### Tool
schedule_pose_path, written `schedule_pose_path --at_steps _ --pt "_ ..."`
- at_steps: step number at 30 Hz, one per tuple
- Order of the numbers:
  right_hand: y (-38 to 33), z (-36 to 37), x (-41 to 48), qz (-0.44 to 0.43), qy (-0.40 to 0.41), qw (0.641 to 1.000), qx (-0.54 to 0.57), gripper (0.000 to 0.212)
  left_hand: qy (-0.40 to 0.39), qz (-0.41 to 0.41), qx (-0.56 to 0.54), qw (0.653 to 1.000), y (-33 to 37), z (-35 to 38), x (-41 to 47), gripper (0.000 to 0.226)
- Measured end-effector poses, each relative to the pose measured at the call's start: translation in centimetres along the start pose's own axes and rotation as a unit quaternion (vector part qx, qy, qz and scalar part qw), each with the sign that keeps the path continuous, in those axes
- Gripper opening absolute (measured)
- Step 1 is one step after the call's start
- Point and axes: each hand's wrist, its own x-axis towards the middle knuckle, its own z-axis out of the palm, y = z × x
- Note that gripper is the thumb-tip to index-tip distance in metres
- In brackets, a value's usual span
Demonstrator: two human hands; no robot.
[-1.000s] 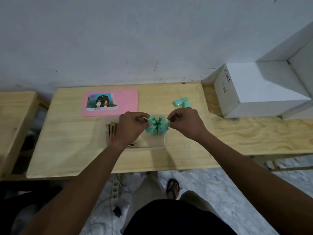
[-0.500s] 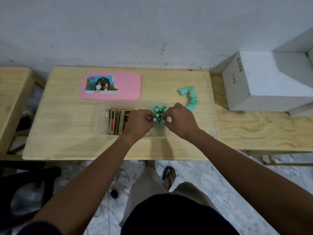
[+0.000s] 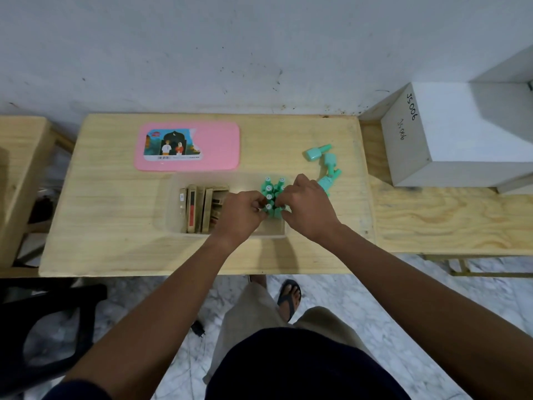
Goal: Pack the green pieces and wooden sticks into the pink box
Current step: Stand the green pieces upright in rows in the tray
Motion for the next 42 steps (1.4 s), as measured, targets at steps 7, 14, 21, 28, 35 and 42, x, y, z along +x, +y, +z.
schedule_pose_path --at_steps 7,14,21,28,35,42 --pt "1.0 -0.6 -0.1 0.016 0.018 0.999 0.027 0.019 0.016 -0.005 -0.004 1.000 0.8 -1.3 -0.4 0.024" --pt "4.3 -2.3 0.0 0.161 0.081 0.982 0.060 0.011 0.045 0.058 0.029 0.997 3.8 -2.4 1.2 0.017" --pt "7.9 -2.5 1.1 0.354 0.078 0.928 0.085 0.019 -0.008 0.115 0.095 0.989 8.3 0.3 7.8 0.017" --pt "10.8 -1.5 3.4 0.410 0.006 0.906 0.105 0.027 -0.087 0.103 0.132 0.982 10.3 5.1 15.7 0.023" --pt "11.8 0.0 5.1 0.429 -0.016 0.902 0.052 0.020 -0.104 0.103 0.180 0.973 10.4 8.1 20.4 0.039" --pt "12.7 0.8 5.6 0.462 -0.024 0.884 0.070 0.019 -0.125 0.075 0.166 0.975 9.9 9.5 22.4 0.041"
